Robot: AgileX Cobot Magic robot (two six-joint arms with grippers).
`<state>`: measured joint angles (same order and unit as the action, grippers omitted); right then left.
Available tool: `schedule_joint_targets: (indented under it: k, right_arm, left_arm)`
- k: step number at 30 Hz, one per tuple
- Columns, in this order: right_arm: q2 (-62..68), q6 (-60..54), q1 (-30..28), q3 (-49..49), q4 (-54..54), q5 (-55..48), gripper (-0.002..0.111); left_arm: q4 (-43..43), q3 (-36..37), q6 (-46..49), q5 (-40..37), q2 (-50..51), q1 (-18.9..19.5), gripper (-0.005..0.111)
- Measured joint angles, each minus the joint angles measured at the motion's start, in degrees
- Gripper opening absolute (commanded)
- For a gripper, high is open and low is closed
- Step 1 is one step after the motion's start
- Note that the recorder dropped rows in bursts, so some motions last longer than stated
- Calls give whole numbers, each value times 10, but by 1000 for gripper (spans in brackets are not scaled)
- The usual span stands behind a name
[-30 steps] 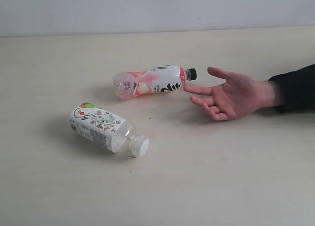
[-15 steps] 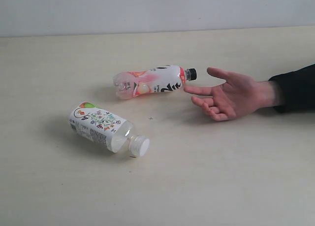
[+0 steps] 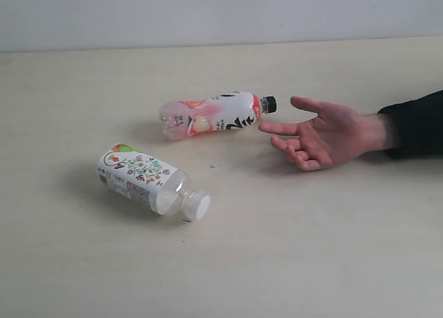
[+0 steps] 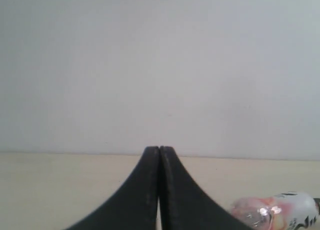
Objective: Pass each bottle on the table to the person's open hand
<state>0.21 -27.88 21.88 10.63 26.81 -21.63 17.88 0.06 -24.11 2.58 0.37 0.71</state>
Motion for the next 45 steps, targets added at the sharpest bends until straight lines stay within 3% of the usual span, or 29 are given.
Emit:
schedule_joint_targets:
  k: [4,8,13,20,27,32,36,39,45]
  right_arm:
    - [0,0,0,0,0,0,2]
    - [0,0,0,0,0,0,2]
    - [0,0,0,0,0,0,2]
    - [0,0,0,0,0,0,2]
    - [0,0,0,0,0,0,2]
    - [0,0,0,0,0,0,2]
    - [0,0,0,0,0,0,2]
    - [0,0,0,0,0,0,2]
    - [0,0,0,0,0,0,2]
  left_arm:
    - [-1,0,-60,16,0,0,1]
    - [-6,0,-116,128,1,0,0]
    - [-17,-13,-95,188,154,0,0]
    - [20,-156,-85,223,388,0,0]
    - [47,-167,-70,305,490,0,0]
    - [61,-216,-35,310,550,0,0]
    - [91,-292,3,250,597,0,0]
    - [101,-372,62,152,637,0,0]
    - [136,-514,270,-120,718,0,0]
